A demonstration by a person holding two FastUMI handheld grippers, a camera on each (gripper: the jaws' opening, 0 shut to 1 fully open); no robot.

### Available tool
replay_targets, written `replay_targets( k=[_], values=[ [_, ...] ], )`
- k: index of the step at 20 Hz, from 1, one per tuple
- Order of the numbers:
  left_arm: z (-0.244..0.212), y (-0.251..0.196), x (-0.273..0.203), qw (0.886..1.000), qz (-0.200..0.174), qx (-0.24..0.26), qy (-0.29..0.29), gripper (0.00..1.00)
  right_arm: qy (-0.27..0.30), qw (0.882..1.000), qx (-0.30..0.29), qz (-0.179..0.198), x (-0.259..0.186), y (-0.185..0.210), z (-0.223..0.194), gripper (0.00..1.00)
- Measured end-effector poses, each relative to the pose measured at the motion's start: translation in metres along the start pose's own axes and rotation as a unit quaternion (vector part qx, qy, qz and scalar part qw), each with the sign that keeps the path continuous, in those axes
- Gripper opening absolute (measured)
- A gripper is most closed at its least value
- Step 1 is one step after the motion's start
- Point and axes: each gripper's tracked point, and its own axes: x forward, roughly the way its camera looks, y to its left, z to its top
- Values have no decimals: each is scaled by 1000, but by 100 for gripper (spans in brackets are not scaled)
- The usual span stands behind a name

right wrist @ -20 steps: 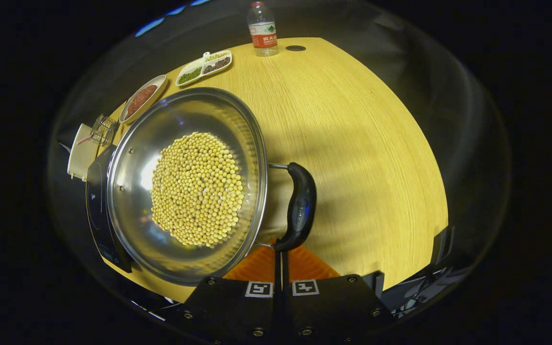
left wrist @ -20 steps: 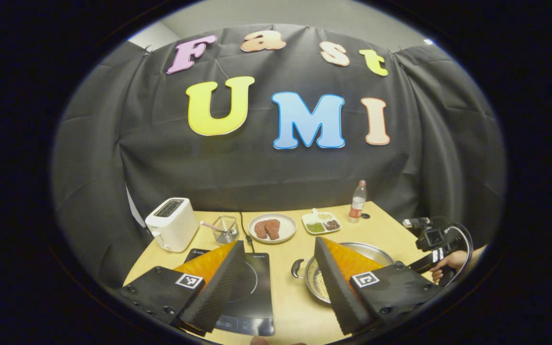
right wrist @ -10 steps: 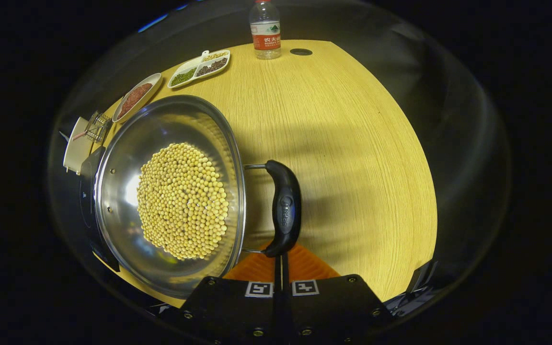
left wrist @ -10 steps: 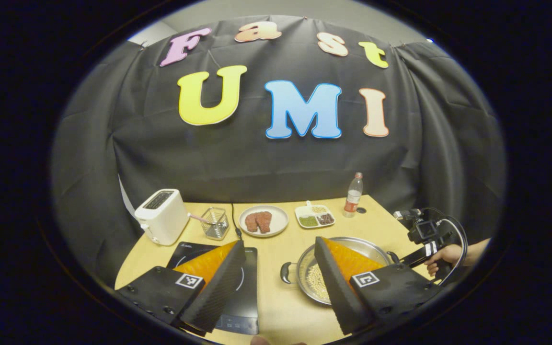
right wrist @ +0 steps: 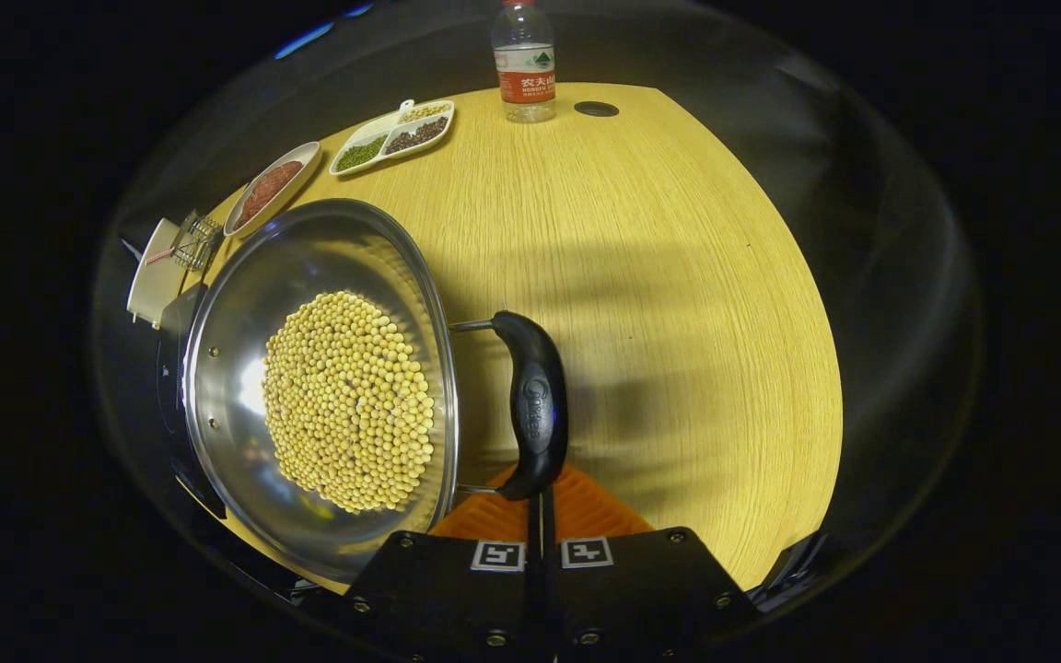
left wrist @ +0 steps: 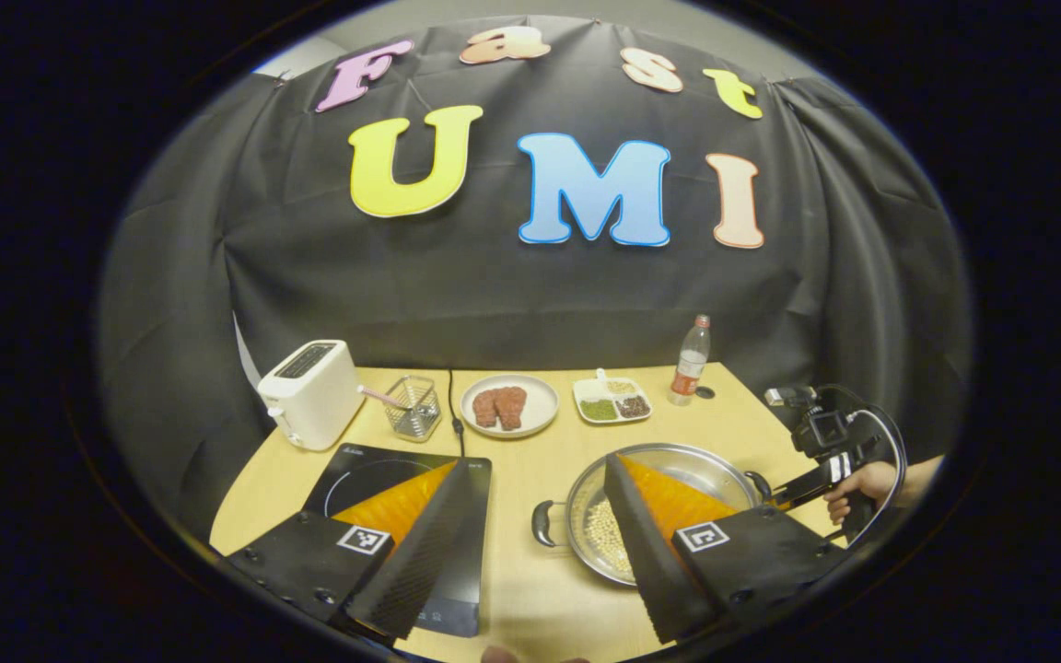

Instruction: First push the handle of the pot to place it horizontally, then grasp the pot with both hands and set it on the induction cooktop.

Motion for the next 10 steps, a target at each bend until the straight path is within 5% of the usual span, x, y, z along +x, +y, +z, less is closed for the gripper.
replay_targets(
  k=[6, 10],
  values=[
    [-4, -4, 7, 999, -37, -2, 0, 95, -47, 998, 22, -22, -28, -15, -6, 1],
    [-2, 1, 15, 997, -73, 10, -4, 97, -115, 991, 60, -15, -70, -4, -11, 71]
  ],
)
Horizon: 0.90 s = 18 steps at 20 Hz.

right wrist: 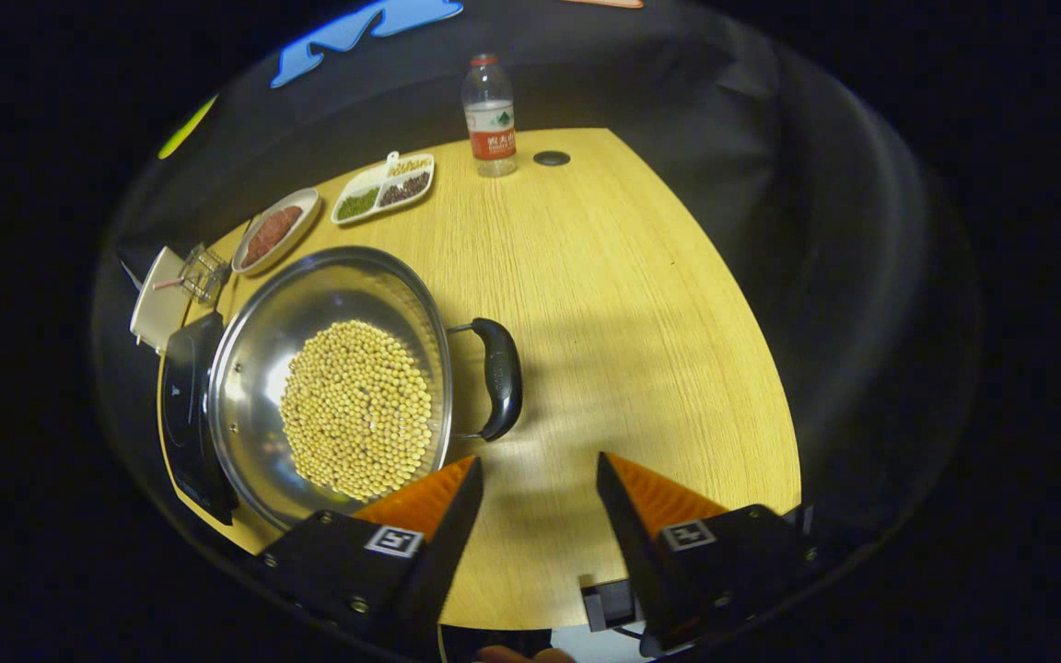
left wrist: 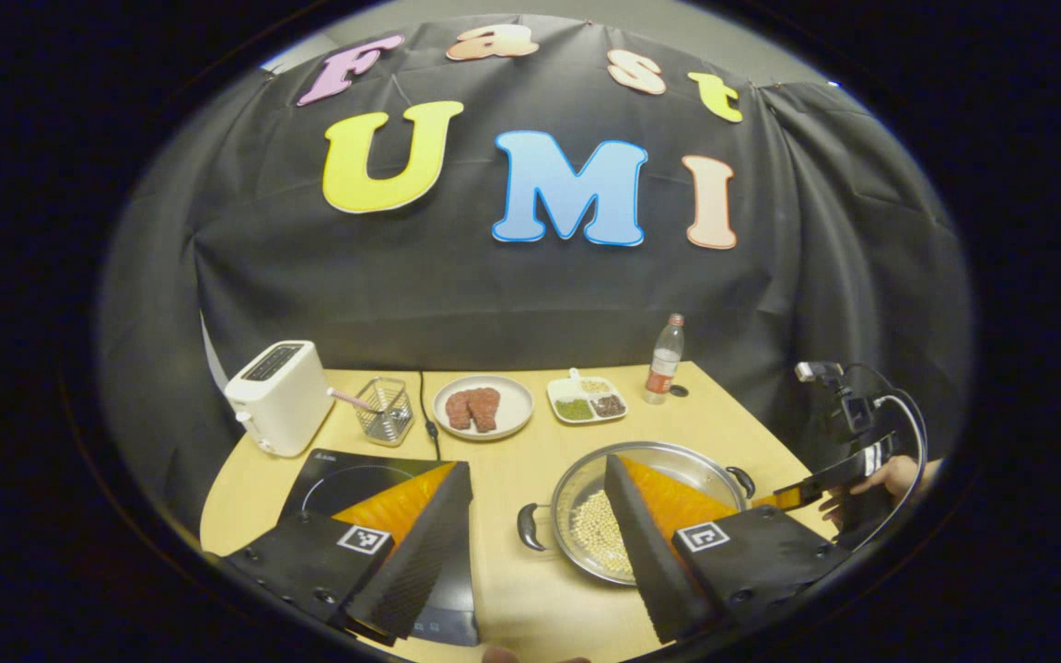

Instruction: First push the handle of the pot to place it horizontally, then grasp the pot with both hands and set it on the induction cooktop.

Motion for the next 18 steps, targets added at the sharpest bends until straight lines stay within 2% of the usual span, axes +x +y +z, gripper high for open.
replay_targets(
  k=[1, 4, 8, 11, 13, 15, 18],
  values=[
    [0, 0, 1, 1000, -10, 2, -1, 97, -20, 1000, 11, 1, -11, 3, 3, 99],
    [-1, 5, 5, 999, -30, 12, -1, 97, -69, 997, 36, 4, -32, 11, 5, 100],
    [-10, 6, 16, 999, -47, 9, 9, 97, -122, 992, 38, 2, -57, 18, 18, 100],
    [-26, 6, 29, 999, -39, 6, 33, 97, -152, 988, 22, 11, -56, 23, 31, 100],
    [-42, 3, 44, 998, -32, 2, 53, 99, -149, 989, 8, 20, -46, 27, 32, 100],
    [-60, -4, 60, 997, -33, 4, 75, 98, -138, 990, -9, 24, -31, 25, 32, 100],
    [-87, -2, 82, 994, -16, -1, 111, 98, -127, 991, -28, 32, -15, 23, 42, 100]
  ],
)
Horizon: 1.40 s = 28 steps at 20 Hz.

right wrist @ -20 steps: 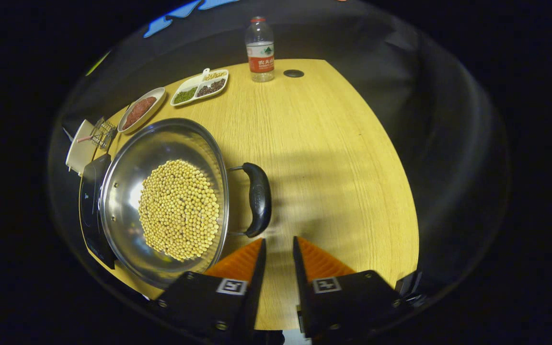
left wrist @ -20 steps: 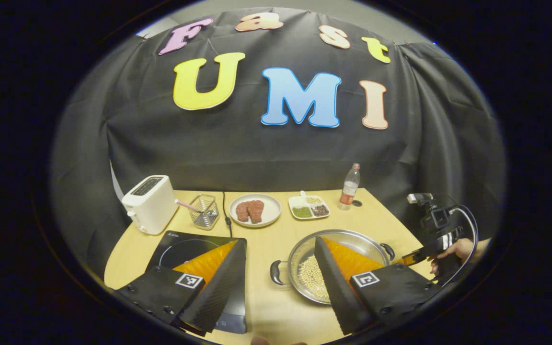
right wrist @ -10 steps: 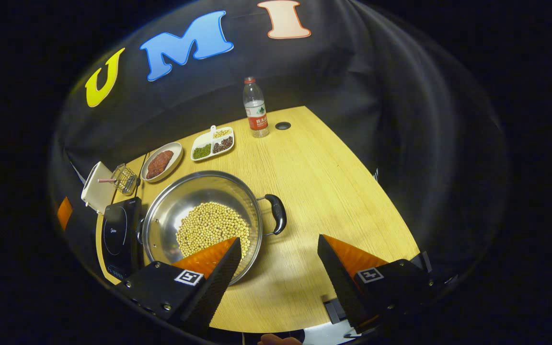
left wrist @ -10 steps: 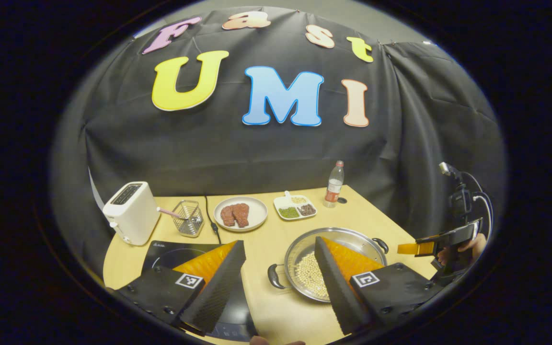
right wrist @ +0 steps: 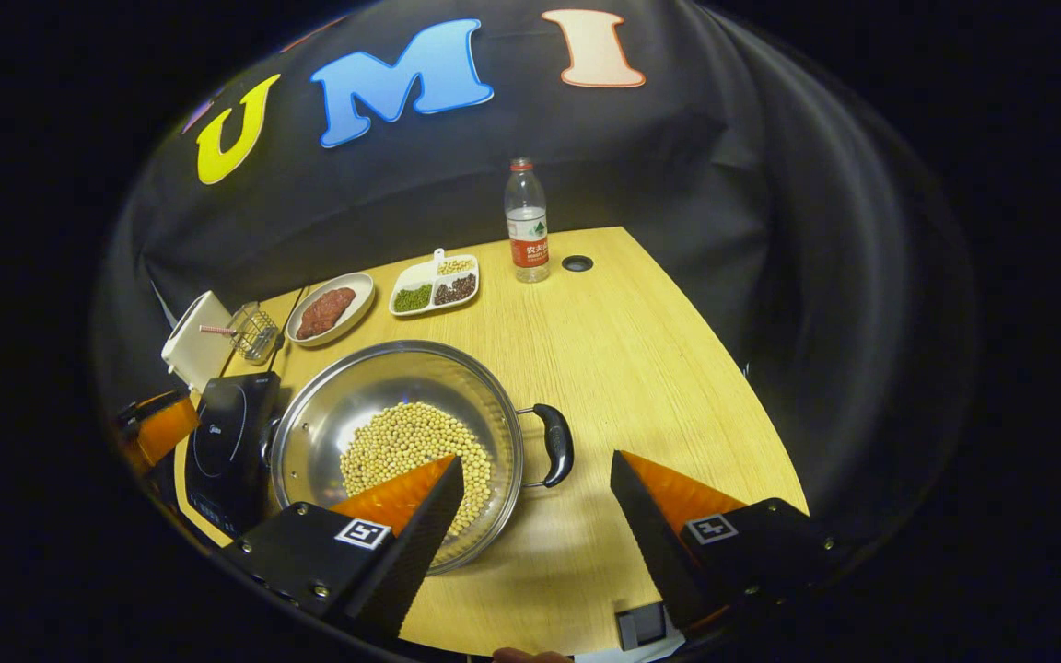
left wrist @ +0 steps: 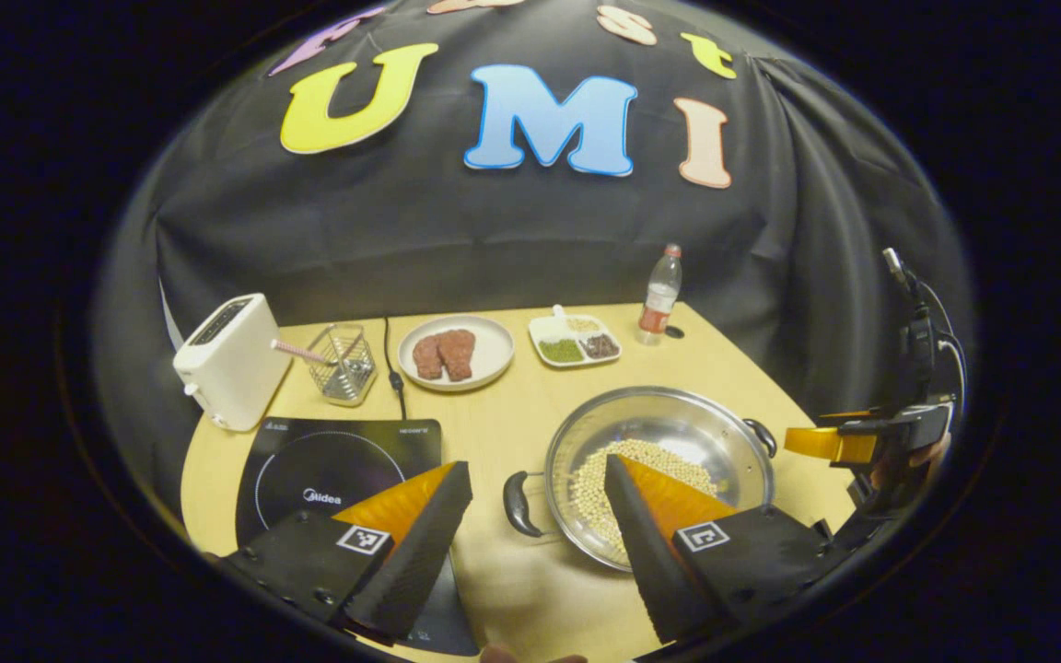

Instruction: First push the handle of the pot to place it horizontally, then grasp the pot with both hands and set it on the induction cooktop.

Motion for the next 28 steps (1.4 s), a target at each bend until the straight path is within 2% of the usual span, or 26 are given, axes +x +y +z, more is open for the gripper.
replay_targets(
  k=[5, 7, 9, 12, 14, 15, 16, 17, 19, 21, 24, 25, 27, 28],
  values=[
    [-44, 2, 40, 998, 26, -11, 52, 96, 7, 1000, -18, 0, 28, -12, 5, 100],
    [-59, 4, 51, 997, 35, -8, 73, 99, 15, 1000, -13, 4, 39, -12, 4, 100],
    [-67, 5, 64, 996, 39, 1, 85, 96, 22, 1000, -10, 7, 48, -12, 2, 100],
    [-76, 11, 83, 994, 44, -5, 95, 98, 34, 999, -14, 9, 63, -13, -2, 100],
    [-80, 13, 93, 994, 46, -6, 99, 96, 39, 999, -13, 9, 71, -14, -4, 100],
    [-81, 15, 96, 994, 46, -4, 100, 98, 42, 999, -11, 9, 74, -15, -6, 96],
    [-81, 15, 100, 994, 44, -1, 99, 98, 43, 999, -9, 9, 77, -15, -7, 96],
    [-80, 14, 104, 995, 43, 1, 95, 98, 43, 999, -7, 8, 82, -15, -8, 100],
    [-82, 14, 111, 995, 44, 6, 92, 99, 49, 999, -3, 4, 92, -15, -13, 100],
    [-84, 13, 117, 995, 43, 6, 95, 96, 52, 999, 3, 5, 98, -12, -17, 100],
    [-85, 8, 123, 995, 30, 2, 93, 99, 45, 999, 3, 6, 102, -6, -20, 100],
    [-84, 10, 125, 996, 34, 2, 88, 91, 43, 999, 1, 4, 104, -6, -23, 92],
    [-83, 7, 127, 996, 28, -1, 84, 87, 38, 999, -5, 1, 107, -7, -26, 88],
    [-84, 5, 128, 996, 24, 0, 86, 80, 37, 999, -6, 8, 110, -3, -28, 86]
  ],
)
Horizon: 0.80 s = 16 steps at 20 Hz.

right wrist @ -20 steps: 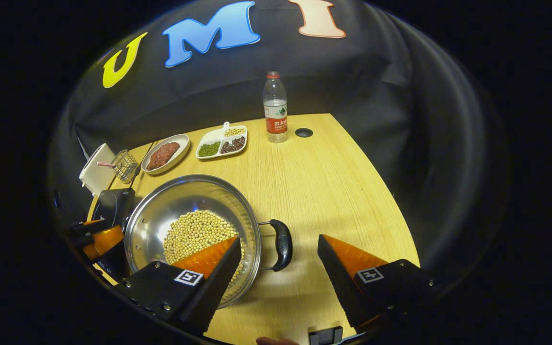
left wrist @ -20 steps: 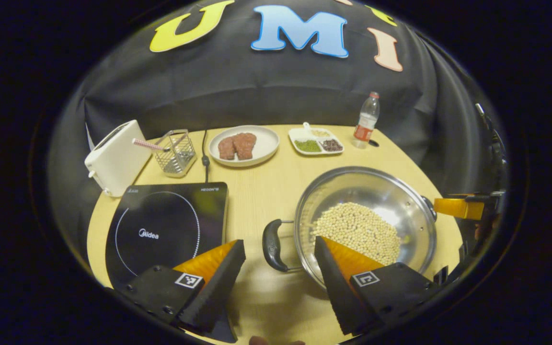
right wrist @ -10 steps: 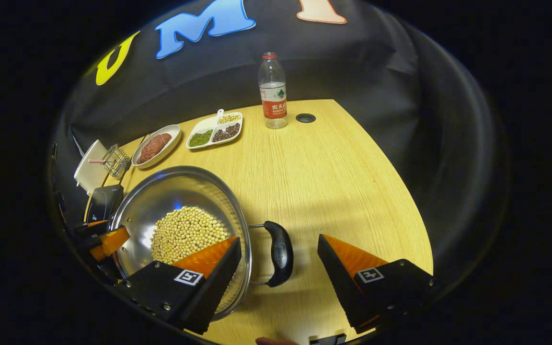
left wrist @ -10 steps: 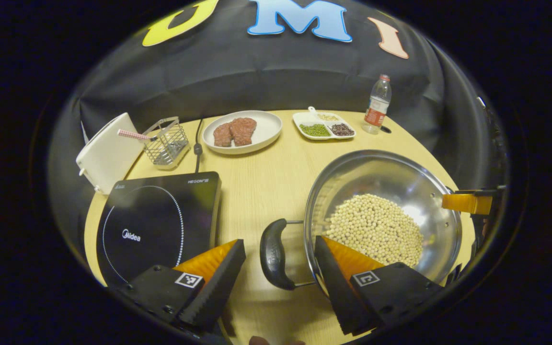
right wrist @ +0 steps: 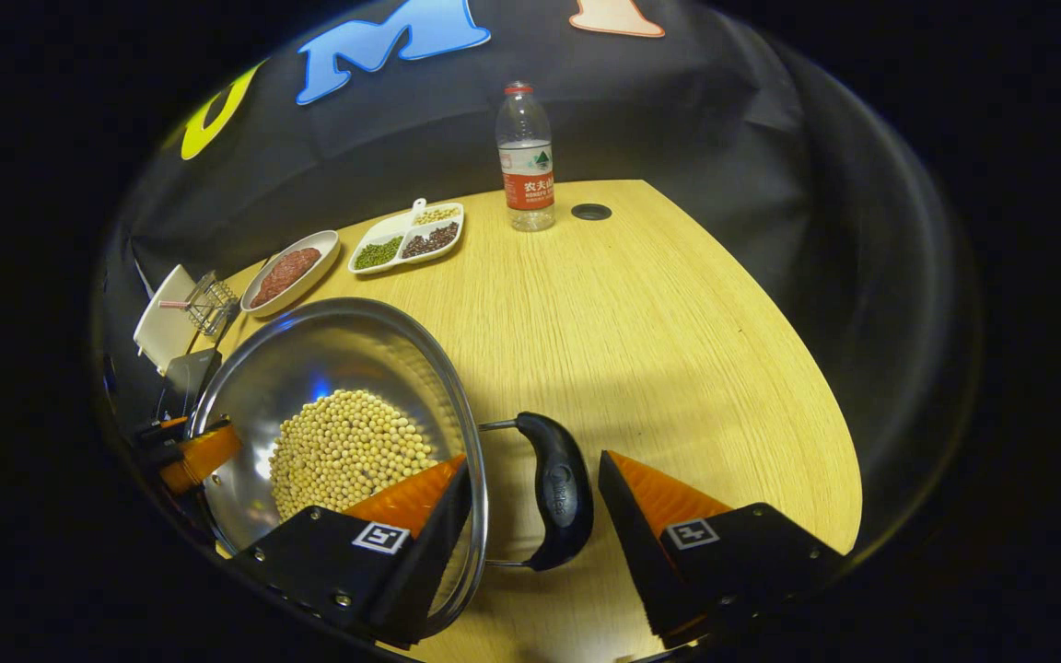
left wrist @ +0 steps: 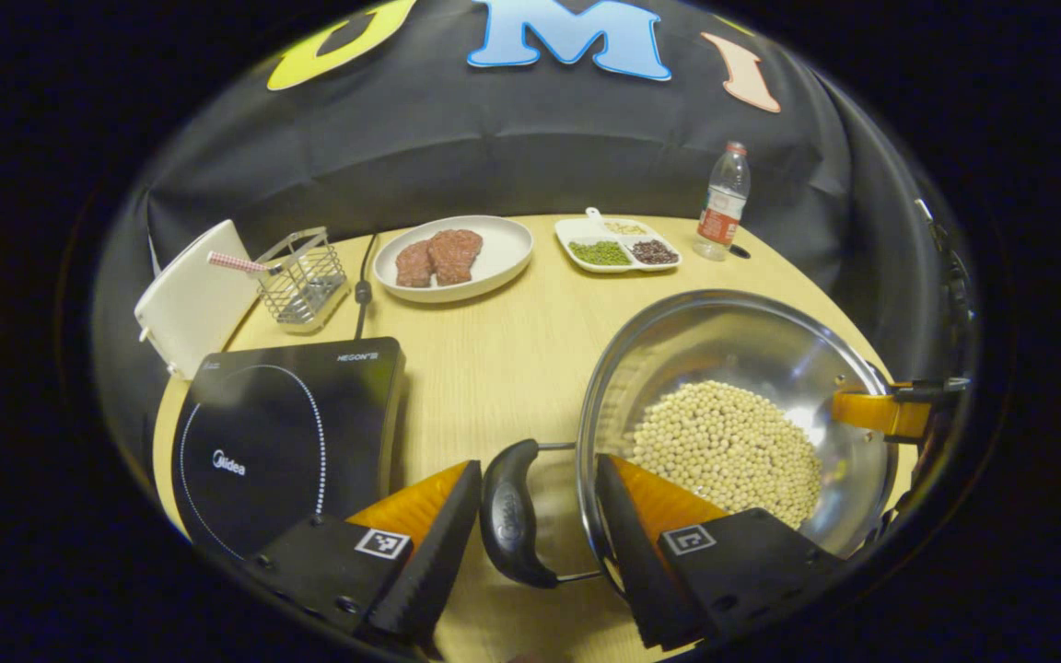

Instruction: First push the handle of the pot to place it horizontally, then grasp the pot with both hands and set it on the induction cooktop.

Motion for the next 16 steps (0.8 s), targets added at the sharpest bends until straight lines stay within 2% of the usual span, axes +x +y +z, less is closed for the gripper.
replay_targets(
  k=[1, 2, 3, 6, 7, 8, 9, 10, 11, 12, 13, 15, 16],
  values=[
    [2, 2, 2, 1000, 0, 4, -4, 72, 2, 1000, -4, 0, -1, 3, -1, 88],
    [2, 2, 2, 1000, 0, 5, -5, 76, -3, 1000, -8, -4, -1, 3, 1, 75],
    [2, 2, 2, 1000, 0, 1, -8, 76, -4, 1000, -8, -5, 1, 2, 1, 71],
    [4, 3, 2, 1000, 1, -9, -16, 73, -7, 1000, -4, 0, -2, 2, 3, 72],
    [4, 3, 3, 1000, 1, -8, -20, 72, -6, 1000, -5, 0, 1, 3, 1, 63],
    [6, 2, 4, 1000, -1, -10, -28, 72, -12, 1000, -8, -1, 1, 3, 2, 63],
    [6, 2, 2, 999, -3, -12, -32, 67, -16, 1000, -11, -3, 1, 3, 2, 68],
    [7, 2, 2, 999, -2, -11, -35, 71, -17, 1000, -9, -4, 1, 3, 3, 63],
    [7, 3, 3, 999, -2, -10, -36, 70, -16, 1000, -5, -6, 0, 3, 1, 63],
    [7, 2, 3, 999, -2, -9, -36, 73, -16, 1000, 0, -7, -1, 3, 2, 68],
    [7, 2, 2, 999, -2, -9, -36, 73, -13, 1000, 3, -8, -1, 4, 1, 68],
    [5, 2, 0, 999, -2, -10, -32, 66, -6, 1000, 9, -11, -3, 5, -2, 68],
    [4, 3, -2, 999, -4, -15, -29, 69, -4, 1000, 12, -11, -4, 6, -2, 67]
  ],
)
